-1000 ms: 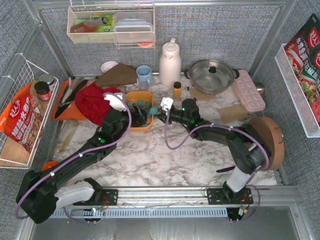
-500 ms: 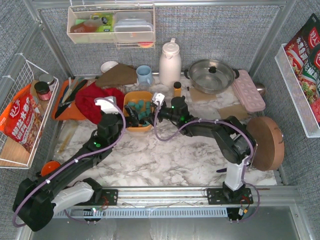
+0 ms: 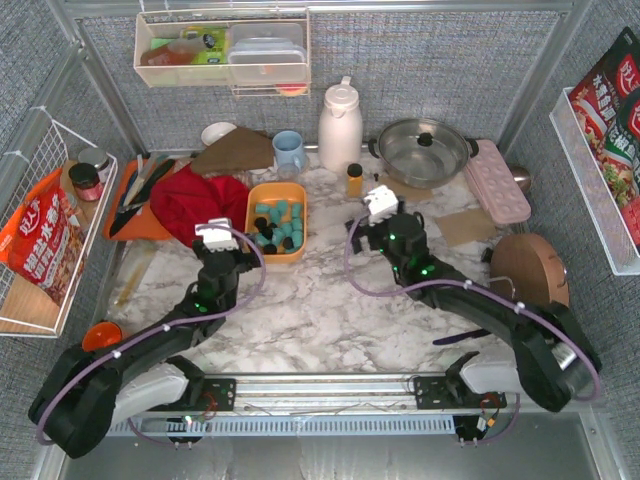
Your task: Mix the coffee capsules in the storage basket
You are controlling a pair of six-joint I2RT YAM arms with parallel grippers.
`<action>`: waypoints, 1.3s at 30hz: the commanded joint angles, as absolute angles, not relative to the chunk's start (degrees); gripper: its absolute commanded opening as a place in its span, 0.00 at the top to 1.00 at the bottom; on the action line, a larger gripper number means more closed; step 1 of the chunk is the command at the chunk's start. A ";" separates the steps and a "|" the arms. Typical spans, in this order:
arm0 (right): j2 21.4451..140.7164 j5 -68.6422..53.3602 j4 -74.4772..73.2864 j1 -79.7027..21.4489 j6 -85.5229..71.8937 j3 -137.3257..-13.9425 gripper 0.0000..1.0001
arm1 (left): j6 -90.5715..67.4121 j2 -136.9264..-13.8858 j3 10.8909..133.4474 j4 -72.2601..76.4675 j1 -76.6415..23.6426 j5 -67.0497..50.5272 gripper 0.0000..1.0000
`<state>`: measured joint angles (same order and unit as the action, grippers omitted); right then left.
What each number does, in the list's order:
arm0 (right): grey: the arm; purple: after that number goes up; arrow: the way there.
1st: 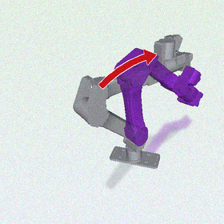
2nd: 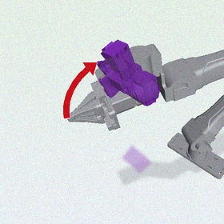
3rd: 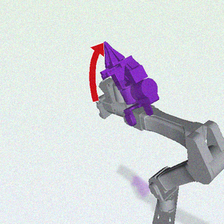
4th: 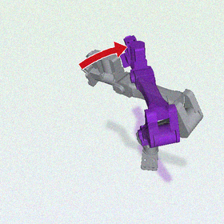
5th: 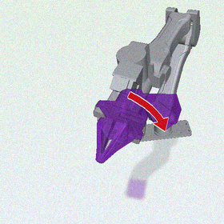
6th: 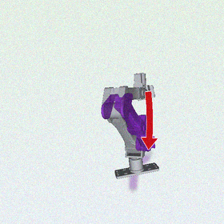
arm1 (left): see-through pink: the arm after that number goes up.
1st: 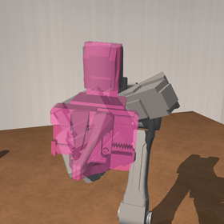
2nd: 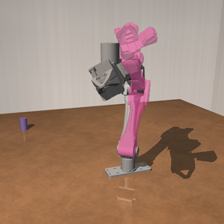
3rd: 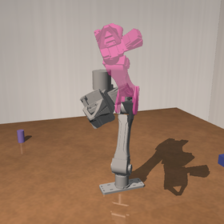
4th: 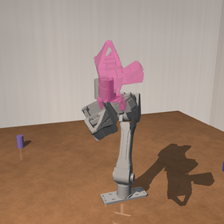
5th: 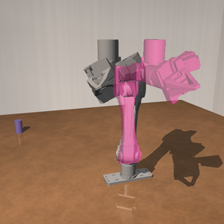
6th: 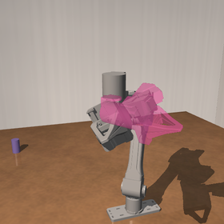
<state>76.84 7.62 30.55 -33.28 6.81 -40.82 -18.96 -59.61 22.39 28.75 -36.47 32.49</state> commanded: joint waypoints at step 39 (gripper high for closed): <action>86.82 10.10 51.68 -3.95 -0.11 -20.15 0.01 | -4.24 -70.41 11.21 66.85 -0.95 14.19 0.00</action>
<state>87.09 10.55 49.45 -4.16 0.40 -20.27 -1.39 -70.89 9.58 72.05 -2.31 18.48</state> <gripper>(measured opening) 0.990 0.996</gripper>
